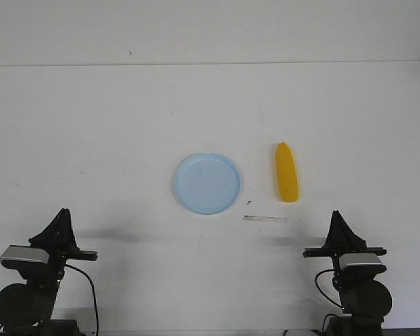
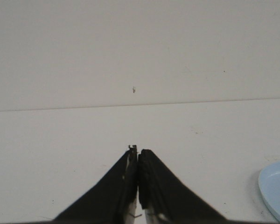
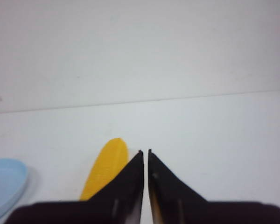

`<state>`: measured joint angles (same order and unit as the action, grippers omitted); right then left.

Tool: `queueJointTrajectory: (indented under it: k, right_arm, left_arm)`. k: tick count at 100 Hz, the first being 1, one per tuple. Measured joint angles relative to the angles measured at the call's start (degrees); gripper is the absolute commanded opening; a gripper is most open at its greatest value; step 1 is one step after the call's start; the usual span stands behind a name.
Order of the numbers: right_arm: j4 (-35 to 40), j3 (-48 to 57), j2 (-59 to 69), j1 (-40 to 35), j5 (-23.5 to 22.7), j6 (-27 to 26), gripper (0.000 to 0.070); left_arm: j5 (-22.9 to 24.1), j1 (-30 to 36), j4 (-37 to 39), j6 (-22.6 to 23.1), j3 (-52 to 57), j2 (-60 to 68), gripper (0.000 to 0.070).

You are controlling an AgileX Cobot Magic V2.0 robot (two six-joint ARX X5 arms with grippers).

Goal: Place corn on plate with both arms
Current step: 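Reach the right gripper over the yellow corn and close on it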

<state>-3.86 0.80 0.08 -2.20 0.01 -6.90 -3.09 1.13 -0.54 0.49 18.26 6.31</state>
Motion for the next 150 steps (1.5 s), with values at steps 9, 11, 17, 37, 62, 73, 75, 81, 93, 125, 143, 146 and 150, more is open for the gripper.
queueJointTrajectory:
  k: [9,11,17,37,62,73,75,81,93,125,143,146,150]
  right_arm:
    - [-1.25,0.00,0.00,0.00,-0.02,-0.48,0.0014]
    - [-1.77,0.00,0.00,0.00,-0.02,-0.72,0.0012]
    - [-3.48,0.00,0.00,0.00,-0.11,-1.66,0.0008]
    - [-3.96,1.86,0.76,-0.74,-7.56,-0.96,0.0007]
    - [-1.46,8.66,8.72,-3.30,-8.48,3.32,0.0007]
    - [-1.14,12.22,14.64,-4.33,-8.46,4.98,0.0007]
    - [-1.11,13.00,15.80,-4.55,-8.48,5.22,0.0007]
    - [-1.14,15.45,19.50,-5.09,-8.48,5.66,0.0007]
    - [-1.11,20.24,27.47,-6.21,-8.48,6.10,0.0007]
    - [4.72,31.17,48.54,-7.82,-8.46,4.04,0.0006]
    - [9.16,37.24,54.62,-7.82,-8.48,1.62,0.0006]
    - [10.49,38.32,55.74,-7.82,-8.46,1.44,0.0006]
    - [12.57,39.71,57.44,-7.82,-8.46,1.22,0.0006]
  left_arm:
    - [0.00,0.02,-0.02,-0.02,0.00,0.00,0.0001]
    - [0.00,0.02,-0.02,0.00,0.00,0.00,0.0001]
    - [0.00,0.00,0.00,0.00,0.00,0.00,0.0001]
    - [0.00,0.00,-0.04,0.00,0.00,0.00,0.0001]
    - [0.00,0.02,-0.07,-0.02,0.00,0.00,0.0001]
    - [0.00,0.02,-0.07,0.00,0.00,0.00,0.0001]
    - [0.00,0.00,-0.07,-0.02,0.00,0.00,0.0001]
    - [0.00,0.02,-0.07,0.00,0.00,0.00,0.0001]
    - [0.00,0.00,-0.07,-0.02,0.00,0.00,0.0001]
    - [0.00,0.00,-0.07,-0.02,0.00,0.00,0.0001]
    - [0.00,0.00,-0.07,-0.02,0.00,0.00,0.0001]
    - [0.00,0.02,-0.07,-0.02,0.00,0.00,0.0001]
    - [0.00,0.00,-0.07,0.00,0.00,0.00,0.0001]
